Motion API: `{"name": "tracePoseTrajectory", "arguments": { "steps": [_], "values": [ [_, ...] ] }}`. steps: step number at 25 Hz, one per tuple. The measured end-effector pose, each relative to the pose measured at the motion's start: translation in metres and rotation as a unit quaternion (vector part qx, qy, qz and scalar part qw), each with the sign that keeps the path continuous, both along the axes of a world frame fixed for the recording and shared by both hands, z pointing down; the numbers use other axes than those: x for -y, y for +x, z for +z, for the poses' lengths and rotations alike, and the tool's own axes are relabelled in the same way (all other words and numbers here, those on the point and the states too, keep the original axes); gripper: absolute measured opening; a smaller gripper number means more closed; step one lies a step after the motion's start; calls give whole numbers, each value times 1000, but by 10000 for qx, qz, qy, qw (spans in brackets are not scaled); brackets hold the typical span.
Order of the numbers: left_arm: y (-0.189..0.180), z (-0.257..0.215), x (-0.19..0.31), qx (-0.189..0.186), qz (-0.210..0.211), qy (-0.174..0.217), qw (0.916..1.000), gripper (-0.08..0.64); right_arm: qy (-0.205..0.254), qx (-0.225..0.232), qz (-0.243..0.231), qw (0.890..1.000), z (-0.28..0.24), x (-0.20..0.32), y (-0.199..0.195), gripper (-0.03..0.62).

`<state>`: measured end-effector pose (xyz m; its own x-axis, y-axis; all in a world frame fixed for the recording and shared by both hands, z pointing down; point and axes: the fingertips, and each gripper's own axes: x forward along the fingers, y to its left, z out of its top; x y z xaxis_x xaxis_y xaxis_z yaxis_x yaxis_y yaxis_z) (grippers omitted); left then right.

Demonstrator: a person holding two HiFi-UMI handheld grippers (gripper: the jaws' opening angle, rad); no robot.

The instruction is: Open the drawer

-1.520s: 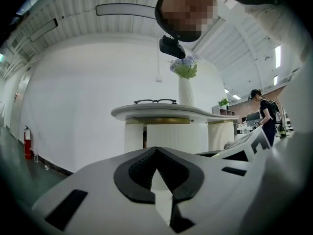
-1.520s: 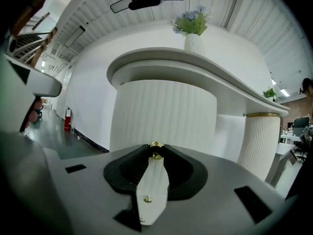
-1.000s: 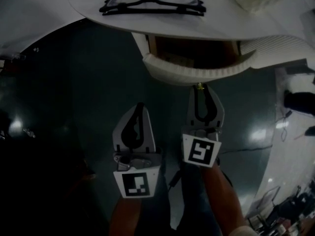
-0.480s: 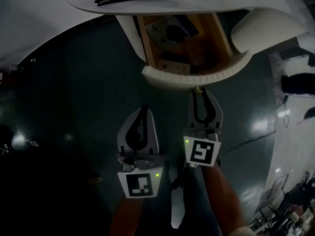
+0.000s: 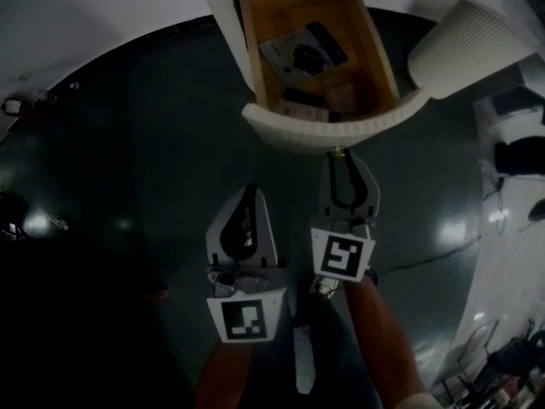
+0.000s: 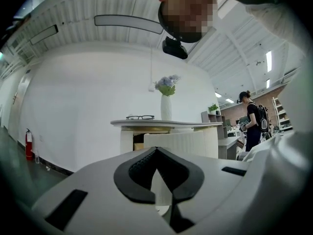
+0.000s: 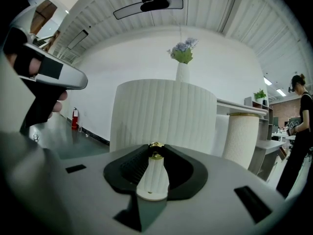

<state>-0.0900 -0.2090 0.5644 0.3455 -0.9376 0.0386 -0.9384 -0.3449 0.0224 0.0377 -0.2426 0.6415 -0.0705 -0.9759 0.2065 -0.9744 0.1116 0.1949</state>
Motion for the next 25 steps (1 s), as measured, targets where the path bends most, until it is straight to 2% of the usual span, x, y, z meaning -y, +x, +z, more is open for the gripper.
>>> {"name": "tracePoseTrajectory", "arguments": {
  "steps": [7,14,21,25],
  "values": [
    [-5,-5,-25,23,-245,-41,9997,2,-92,91,11,9999,0,0,0,102],
    [-10,-16,-28,46,-289,2,9996,2,-98,218,-101,9997,-7,-1,-4,110],
    [-7,-41,-24,22,-267,91,9996,2,76,260,-204,9994,-38,-8,-5,117],
    [-4,-65,-16,-5,-251,95,9996,2,247,398,-265,9986,-76,-13,-5,117]
  ]
}}
